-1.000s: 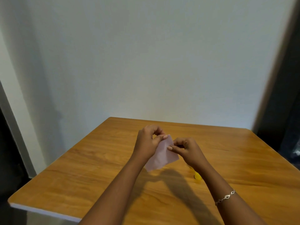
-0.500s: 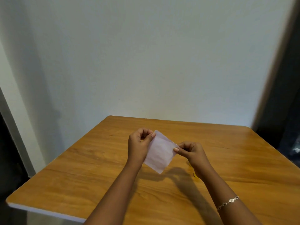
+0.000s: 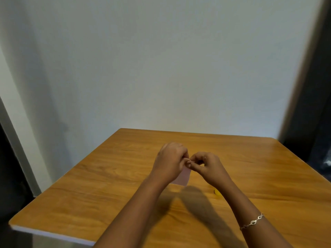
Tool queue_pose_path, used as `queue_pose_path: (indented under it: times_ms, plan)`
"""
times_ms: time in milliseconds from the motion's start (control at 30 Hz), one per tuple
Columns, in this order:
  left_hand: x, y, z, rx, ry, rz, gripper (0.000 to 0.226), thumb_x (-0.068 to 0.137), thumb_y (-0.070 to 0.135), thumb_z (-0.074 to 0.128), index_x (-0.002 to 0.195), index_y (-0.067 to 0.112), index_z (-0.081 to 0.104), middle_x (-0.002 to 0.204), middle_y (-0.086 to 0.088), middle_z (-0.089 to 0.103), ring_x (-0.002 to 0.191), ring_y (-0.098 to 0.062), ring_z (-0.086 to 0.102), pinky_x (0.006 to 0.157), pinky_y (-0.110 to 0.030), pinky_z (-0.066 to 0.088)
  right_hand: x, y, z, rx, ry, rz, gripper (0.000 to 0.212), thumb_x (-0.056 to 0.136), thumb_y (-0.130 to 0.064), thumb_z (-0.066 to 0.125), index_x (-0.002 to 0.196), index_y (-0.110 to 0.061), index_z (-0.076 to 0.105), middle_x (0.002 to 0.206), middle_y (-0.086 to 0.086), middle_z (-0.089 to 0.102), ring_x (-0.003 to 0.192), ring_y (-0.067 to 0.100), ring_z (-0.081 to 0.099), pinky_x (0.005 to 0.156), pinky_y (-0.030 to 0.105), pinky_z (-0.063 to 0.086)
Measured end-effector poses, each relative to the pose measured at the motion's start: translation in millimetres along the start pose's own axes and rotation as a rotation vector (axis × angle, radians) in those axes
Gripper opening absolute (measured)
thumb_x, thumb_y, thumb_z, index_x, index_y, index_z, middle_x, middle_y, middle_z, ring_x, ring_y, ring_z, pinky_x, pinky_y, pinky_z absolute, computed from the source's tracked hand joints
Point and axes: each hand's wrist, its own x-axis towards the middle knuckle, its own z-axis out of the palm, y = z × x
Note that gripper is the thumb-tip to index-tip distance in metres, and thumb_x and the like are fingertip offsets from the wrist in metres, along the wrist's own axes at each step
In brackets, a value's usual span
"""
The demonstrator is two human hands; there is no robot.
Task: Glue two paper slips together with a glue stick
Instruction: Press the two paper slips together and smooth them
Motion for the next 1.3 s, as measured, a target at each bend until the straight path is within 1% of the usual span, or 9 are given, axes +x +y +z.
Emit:
queue_pose_path:
  times_ms: [167, 300, 400, 567, 700, 833, 933, 1200, 1300]
  plan:
    - [-1, -2, 3, -0.135, 0.066, -0.035, 0.013, 0.08, 0.011, 0.063, 0.069, 0.011, 0.056, 0.073, 0.001, 0.056, 0.074, -0.014, 0.043, 0.063, -0.023, 0.026, 0, 2, 2, 0.294, -0.097, 0.094, 0.018, 0.083, -0.015, 0.063, 0.069, -0.004, 0.069, 0.065, 0.015, 0.053, 0.066, 0.02, 0.042, 0.062, 0.036, 0.031]
    - [-2, -5, 1, -0.203, 0.102, -0.041, 0.013, 0.08, 0.013, 0.062, 0.069, 0.008, 0.056, 0.07, 0.004, 0.052, 0.07, -0.015, 0.045, 0.06, -0.019, 0.03, 2, 3, 2, 0.274, -0.104, 0.117, 0.011, 0.081, -0.012, 0.064, 0.074, -0.006, 0.071, 0.074, 0.019, 0.069, 0.069, 0.026, 0.06, 0.066, 0.036, 0.044]
    - [-1, -9, -7, -0.312, 0.168, -0.075, 0.015, 0.077, 0.017, 0.057, 0.067, 0.006, 0.056, 0.066, 0.006, 0.051, 0.068, -0.017, 0.048, 0.059, -0.024, 0.035, 2, 11, 4, 0.222, -0.136, 0.132, 0.026, 0.078, -0.016, 0.068, 0.074, 0.009, 0.063, 0.075, 0.037, 0.06, 0.063, 0.034, 0.051, 0.063, 0.039, 0.039]
    - [-6, -13, -10, -0.416, 0.203, -0.135, 0.016, 0.077, 0.017, 0.056, 0.07, 0.003, 0.058, 0.071, -0.009, 0.061, 0.07, -0.022, 0.053, 0.061, -0.031, 0.041, -3, 17, 7, 0.193, -0.152, 0.134, 0.032, 0.079, -0.011, 0.067, 0.059, 0.01, 0.052, 0.058, 0.013, 0.04, 0.058, 0.021, 0.034, 0.057, 0.032, 0.028]
    - [-13, -24, -6, -0.49, 0.204, -0.191, 0.01, 0.083, 0.006, 0.058, 0.073, 0.004, 0.058, 0.073, -0.008, 0.06, 0.071, -0.017, 0.054, 0.062, -0.021, 0.04, -5, 16, 8, 0.116, -0.079, 0.095, 0.03, 0.079, -0.008, 0.065, 0.054, 0.002, 0.054, 0.05, 0.0, 0.042, 0.051, 0.012, 0.035, 0.053, 0.026, 0.028]
    - [-20, -38, -4, -0.543, 0.162, -0.234, 0.01, 0.086, 0.004, 0.055, 0.076, 0.005, 0.056, 0.072, 0.0, 0.056, 0.071, -0.008, 0.049, 0.061, -0.013, 0.036, -7, 18, 15, -0.138, 0.14, -0.052, 0.009, 0.079, -0.004, 0.063, 0.075, -0.006, 0.07, 0.062, -0.004, 0.053, 0.059, 0.009, 0.047, 0.058, 0.025, 0.033]
    - [-29, -51, 3, -0.484, 0.074, -0.247, 0.01, 0.087, 0.005, 0.053, 0.079, 0.01, 0.057, 0.078, 0.0, 0.058, 0.077, -0.013, 0.054, 0.063, -0.015, 0.037, -9, 27, 27, -0.471, 0.241, -0.22, 0.014, 0.072, -0.002, 0.062, 0.078, -0.012, 0.071, 0.069, 0.005, 0.06, 0.052, 0.016, 0.053, 0.045, 0.023, 0.037]
    - [-52, -55, 37, -0.31, -0.084, -0.385, 0.019, 0.092, 0.02, 0.045, 0.092, 0.017, 0.063, 0.093, -0.004, 0.066, 0.088, -0.017, 0.058, 0.076, -0.037, 0.044, -25, 45, 67, -1.021, -0.075, -0.218, 0.009, 0.054, -0.017, 0.053, 0.058, -0.016, 0.061, 0.05, 0.001, 0.059, 0.034, 0.013, 0.052, 0.03, 0.021, 0.031]
    - [-55, -50, 66, -0.206, -0.264, -0.349, 0.03, 0.095, 0.021, 0.04, 0.12, 0.013, 0.054, 0.124, -0.008, 0.059, 0.113, -0.022, 0.052, 0.091, -0.032, 0.039, -27, 47, 77, -1.09, -0.112, -0.201, 0.008, 0.045, -0.02, 0.067, 0.05, -0.016, 0.061, 0.042, 0.001, 0.055, 0.032, 0.009, 0.05, 0.028, 0.021, 0.031]
